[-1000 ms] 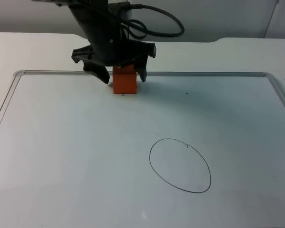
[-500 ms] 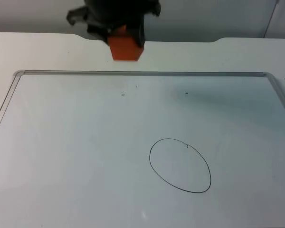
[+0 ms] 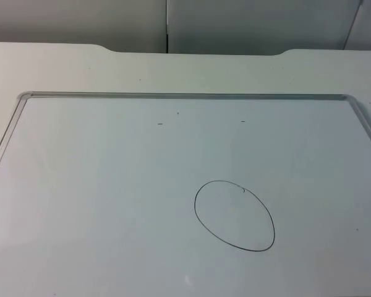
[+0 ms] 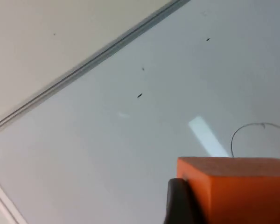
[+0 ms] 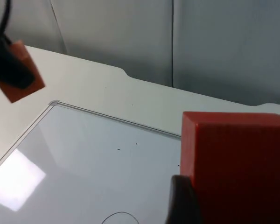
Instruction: Pick up one cube with the left hand and another cube with the right hand. First place the cube in the right hand at the target position, then stack the cube in the left hand on top.
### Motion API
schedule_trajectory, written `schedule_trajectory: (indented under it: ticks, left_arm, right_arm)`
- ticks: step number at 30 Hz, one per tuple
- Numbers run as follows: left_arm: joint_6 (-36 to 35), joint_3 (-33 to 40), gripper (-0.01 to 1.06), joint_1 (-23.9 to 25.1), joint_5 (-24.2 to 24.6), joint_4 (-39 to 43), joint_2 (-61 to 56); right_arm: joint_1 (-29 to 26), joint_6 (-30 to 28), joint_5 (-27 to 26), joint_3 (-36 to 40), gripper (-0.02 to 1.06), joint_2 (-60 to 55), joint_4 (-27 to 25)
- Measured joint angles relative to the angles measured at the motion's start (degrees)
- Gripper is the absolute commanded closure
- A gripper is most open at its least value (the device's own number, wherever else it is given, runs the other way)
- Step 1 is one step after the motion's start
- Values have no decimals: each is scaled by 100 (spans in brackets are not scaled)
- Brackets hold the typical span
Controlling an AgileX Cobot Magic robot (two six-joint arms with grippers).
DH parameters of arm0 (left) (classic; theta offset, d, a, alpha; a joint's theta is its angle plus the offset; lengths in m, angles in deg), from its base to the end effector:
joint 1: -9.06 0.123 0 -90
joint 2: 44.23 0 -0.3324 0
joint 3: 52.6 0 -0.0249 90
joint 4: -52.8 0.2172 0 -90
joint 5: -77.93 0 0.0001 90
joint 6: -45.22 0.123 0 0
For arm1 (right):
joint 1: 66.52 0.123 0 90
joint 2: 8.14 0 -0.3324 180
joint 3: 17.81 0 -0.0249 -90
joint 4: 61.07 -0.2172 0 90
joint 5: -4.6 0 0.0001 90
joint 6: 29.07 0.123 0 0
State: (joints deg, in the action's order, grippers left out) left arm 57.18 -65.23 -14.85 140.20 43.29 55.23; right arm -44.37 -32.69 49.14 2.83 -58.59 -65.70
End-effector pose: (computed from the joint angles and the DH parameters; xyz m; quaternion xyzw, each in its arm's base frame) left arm 0.2972 -0.1515 0.3837 0.2790 0.9193 -0.1082 0.2556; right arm 0.0868 0.0428 0.4202 -0.1795 0.8264 0.1245 0.5189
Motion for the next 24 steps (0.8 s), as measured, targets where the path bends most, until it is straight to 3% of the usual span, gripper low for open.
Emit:
schedule_trajectory:
  ticks: [3, 5, 9, 10, 15, 20, 24]
  left_arm:
    - [0, 1595, 93, 0, -554, 41, -1184]
    - [0, 2000, 93, 0, -648, 41, -1592]
    - [-84, 3644, 93, 0, -686, 23, -2963]
    - [-84, 3644, 93, 0, -686, 23, -2963]
    - [-415, 5203, 93, 0, -675, 23, -4405]
    - [-587, 5778, 93, 0, -516, 23, -5202]
    - [-635, 5840, 93, 0, -429, 23, -5432]
  right_arm:
    - [0, 0, 0, 0, 105, 0, 0]
    - [0, 0, 0, 0, 105, 0, 0]
    - [0, 0, 198, 0, 105, -28, 0]
    - [0, 0, 198, 0, 105, -28, 0]
    - [0, -48, 698, 0, 105, -531, -153]
    - [0, -206, 984, 0, 105, -1288, -394]
    - [262, -172, 892, 0, 105, -1907, -304]
